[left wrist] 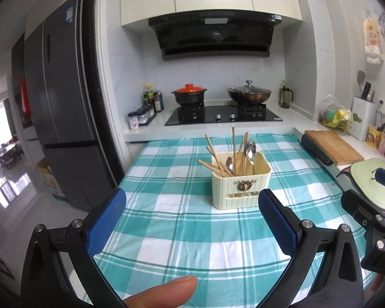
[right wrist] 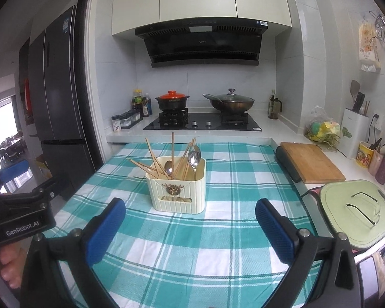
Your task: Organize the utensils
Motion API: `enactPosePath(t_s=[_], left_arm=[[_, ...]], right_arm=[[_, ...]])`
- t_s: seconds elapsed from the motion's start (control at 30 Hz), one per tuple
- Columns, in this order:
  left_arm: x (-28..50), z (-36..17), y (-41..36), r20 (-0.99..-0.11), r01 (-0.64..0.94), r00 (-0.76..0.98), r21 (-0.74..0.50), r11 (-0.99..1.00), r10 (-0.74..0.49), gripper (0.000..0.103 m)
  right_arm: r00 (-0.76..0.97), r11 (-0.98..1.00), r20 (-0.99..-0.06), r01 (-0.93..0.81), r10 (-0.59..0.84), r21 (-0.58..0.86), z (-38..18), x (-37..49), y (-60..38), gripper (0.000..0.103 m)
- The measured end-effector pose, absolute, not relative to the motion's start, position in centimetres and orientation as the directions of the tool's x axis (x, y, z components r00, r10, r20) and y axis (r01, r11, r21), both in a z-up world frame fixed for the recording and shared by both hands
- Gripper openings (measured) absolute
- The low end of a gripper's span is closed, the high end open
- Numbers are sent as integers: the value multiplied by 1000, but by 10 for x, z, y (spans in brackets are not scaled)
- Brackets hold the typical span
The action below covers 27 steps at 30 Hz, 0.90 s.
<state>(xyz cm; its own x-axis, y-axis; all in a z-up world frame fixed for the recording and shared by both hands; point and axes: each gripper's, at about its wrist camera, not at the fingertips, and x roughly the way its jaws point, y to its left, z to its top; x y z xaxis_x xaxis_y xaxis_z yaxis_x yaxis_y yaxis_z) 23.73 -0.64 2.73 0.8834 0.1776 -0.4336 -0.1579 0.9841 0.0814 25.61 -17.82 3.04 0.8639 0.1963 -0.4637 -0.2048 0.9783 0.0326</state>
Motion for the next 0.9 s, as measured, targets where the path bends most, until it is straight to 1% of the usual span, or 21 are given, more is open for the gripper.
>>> enactPosePath(t_s=[0.13,0.3,0.9], left_arm=[[234,29,-5,-435,-154,884,75,985,171,102],[235,30,-4,-436,-158,883,73,985,174,102],[237,27,-3,-449,-161,876,70,984,175,102]], right_arm=[[869,974,-447,-227,213,23,38,246,-170,103],[880,974,-431,-228,201,-11,42,239,-165,103],[876,973,-437,-230,201,-12,39,237,-163,103]])
